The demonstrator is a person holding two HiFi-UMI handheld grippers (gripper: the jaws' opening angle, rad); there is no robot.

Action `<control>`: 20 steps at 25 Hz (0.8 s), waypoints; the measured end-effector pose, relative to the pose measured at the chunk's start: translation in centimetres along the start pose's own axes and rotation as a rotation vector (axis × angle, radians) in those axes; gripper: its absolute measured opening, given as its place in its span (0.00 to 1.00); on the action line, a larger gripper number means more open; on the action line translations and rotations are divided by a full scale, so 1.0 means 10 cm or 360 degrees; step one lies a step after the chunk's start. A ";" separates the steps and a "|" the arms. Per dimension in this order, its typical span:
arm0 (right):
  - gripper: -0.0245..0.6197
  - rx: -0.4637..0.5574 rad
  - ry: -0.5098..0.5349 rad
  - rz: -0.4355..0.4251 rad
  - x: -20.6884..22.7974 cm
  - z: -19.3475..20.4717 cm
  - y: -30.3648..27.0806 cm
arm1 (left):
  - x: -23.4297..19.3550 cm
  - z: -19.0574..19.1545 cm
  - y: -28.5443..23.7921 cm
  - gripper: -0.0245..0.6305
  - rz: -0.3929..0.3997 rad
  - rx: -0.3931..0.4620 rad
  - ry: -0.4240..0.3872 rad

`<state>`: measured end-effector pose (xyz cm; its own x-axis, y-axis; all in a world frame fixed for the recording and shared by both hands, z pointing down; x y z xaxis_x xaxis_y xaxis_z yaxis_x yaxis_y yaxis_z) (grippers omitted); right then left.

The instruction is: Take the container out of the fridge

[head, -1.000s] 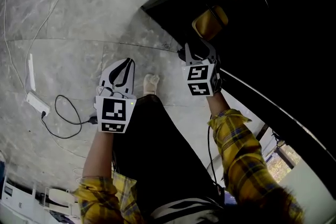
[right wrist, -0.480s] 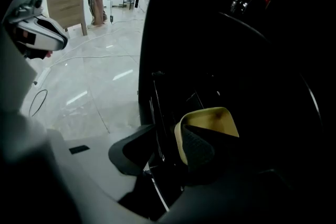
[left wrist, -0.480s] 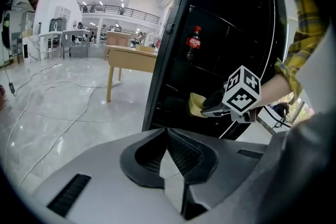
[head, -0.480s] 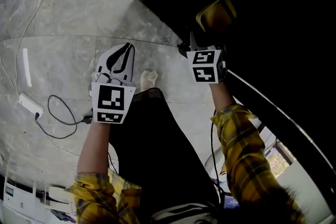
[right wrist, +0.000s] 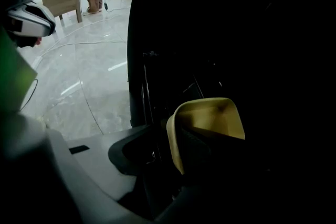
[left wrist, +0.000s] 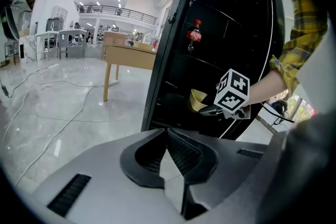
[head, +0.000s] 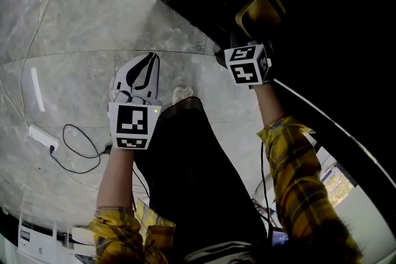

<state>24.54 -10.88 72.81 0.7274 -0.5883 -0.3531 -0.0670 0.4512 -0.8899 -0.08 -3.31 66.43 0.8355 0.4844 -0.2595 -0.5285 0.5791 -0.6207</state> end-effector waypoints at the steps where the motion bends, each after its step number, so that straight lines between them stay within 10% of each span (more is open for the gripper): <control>1: 0.27 -0.0011 0.0005 -0.0011 -0.01 0.01 -0.03 | -0.01 0.01 -0.02 0.07 -0.0003 0.0003 0.0005; 20: 0.09 0.0026 0.0105 -0.0063 -0.16 -0.15 0.42 | -0.16 -0.23 0.43 0.07 -0.0065 0.0013 -0.0012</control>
<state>22.08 -9.05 69.15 0.6827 -0.6487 -0.3364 -0.0275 0.4372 -0.8989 -3.28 -3.13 62.48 0.8552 0.4652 -0.2285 -0.4954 0.6039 -0.6245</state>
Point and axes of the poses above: the fingertips, and each gripper's own axes: y backward along the fingers, x to its right, z out of its underside, the point moved 4 cm from there along y, backward along the fingers, and after that the axes turned 1 degree about x, right-handed, at the moved point
